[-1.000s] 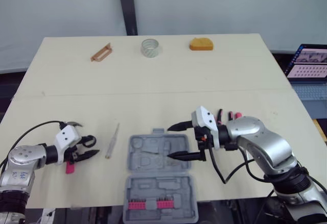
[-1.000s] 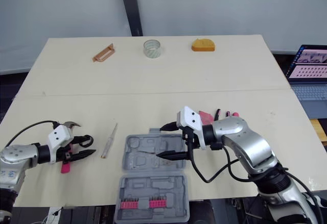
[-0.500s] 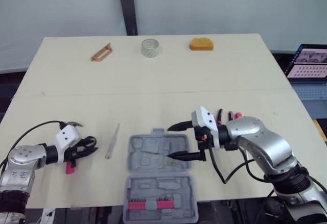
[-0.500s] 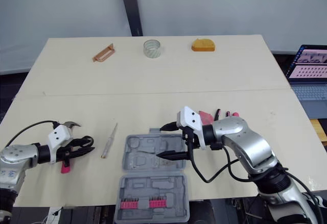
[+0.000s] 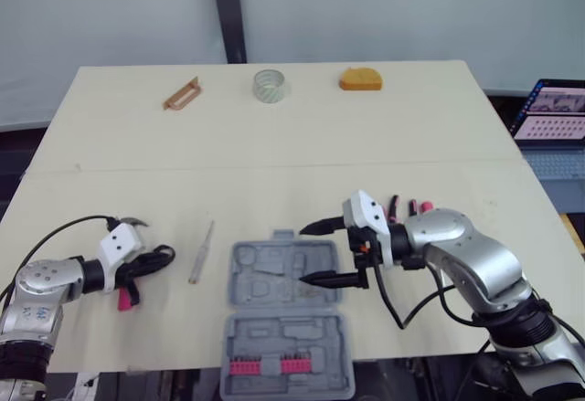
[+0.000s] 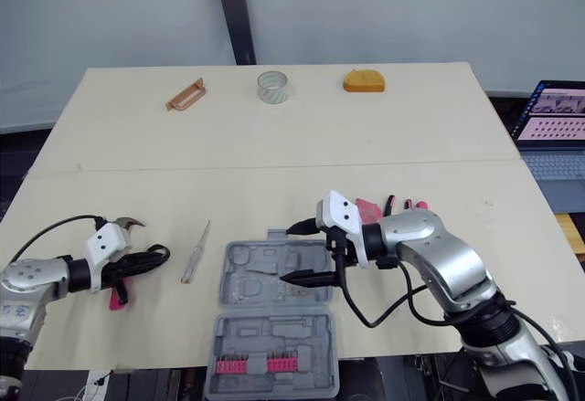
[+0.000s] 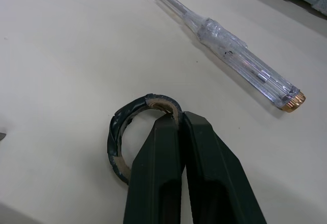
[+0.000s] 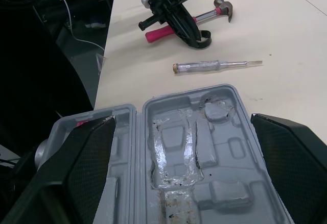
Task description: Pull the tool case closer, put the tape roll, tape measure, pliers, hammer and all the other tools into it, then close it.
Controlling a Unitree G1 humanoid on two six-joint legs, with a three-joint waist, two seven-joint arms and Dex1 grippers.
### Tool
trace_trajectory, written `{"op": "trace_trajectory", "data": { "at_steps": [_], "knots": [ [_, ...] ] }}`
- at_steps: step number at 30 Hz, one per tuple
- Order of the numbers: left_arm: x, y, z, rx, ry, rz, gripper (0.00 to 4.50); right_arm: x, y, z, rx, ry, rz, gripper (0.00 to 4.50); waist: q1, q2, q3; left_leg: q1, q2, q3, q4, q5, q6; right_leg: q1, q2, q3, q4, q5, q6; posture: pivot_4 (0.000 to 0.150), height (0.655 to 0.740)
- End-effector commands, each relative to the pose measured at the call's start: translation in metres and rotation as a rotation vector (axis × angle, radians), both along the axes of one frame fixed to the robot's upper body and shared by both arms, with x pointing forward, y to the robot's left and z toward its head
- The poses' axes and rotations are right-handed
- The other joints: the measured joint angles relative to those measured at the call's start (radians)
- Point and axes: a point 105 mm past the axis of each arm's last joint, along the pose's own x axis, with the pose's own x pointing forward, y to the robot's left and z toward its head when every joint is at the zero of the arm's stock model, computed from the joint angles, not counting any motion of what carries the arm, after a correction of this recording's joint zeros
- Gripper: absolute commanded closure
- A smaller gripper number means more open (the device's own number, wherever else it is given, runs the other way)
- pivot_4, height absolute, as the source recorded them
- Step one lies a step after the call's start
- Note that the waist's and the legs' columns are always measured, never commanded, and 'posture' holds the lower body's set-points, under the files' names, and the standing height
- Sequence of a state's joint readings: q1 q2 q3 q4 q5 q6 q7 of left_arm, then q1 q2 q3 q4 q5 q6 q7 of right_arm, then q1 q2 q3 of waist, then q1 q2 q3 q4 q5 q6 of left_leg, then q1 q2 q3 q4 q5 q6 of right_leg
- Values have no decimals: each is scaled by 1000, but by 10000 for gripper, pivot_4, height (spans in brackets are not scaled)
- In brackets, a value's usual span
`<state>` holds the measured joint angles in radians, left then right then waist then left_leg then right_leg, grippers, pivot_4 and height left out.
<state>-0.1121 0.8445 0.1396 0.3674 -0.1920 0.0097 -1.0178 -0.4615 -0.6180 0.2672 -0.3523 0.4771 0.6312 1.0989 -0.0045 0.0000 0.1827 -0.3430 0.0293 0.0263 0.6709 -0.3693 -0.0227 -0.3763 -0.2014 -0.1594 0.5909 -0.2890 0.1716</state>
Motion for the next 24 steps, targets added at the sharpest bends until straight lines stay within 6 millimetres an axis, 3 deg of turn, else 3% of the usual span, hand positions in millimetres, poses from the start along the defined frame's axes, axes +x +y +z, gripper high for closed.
{"op": "trace_trajectory", "data": {
  "at_steps": [1, 8, 15, 24],
  "knots": [
    [3, -1, 7, -2, -28, -8, 44508, -7, 4, 10, 36, -38, 39, 0, 0, 0, 0, 0, 0, 0, 0, 0, 0, 0, 0, 0, 0, 0, 0, 1500, 7400],
    [6, -17, 27, -7, -37, -95, 44508, -6, -2, 23, 53, -84, 26, 0, 2, 0, 0, 0, 0, 0, 1, 0, 0, 0, 0, 0, 0, 0, 0, 1500, 7400],
    [4, -63, 57, -19, -39, -317, 44508, -9, -23, 32, 38, -110, -20, 0, 3, 0, 0, -2, 0, -1, 3, 0, 0, 0, 0, 0, 0, 0, 0, 1500, 7400],
    [5, -123, 62, -114, 79, -556, 44508, -10, -36, 25, -16, -126, -97, 0, 3, 0, 0, -3, 0, -1, 5, -1, 1, 0, 0, 0, 0, 0, 0, 1500, 7400]
  ]
}}
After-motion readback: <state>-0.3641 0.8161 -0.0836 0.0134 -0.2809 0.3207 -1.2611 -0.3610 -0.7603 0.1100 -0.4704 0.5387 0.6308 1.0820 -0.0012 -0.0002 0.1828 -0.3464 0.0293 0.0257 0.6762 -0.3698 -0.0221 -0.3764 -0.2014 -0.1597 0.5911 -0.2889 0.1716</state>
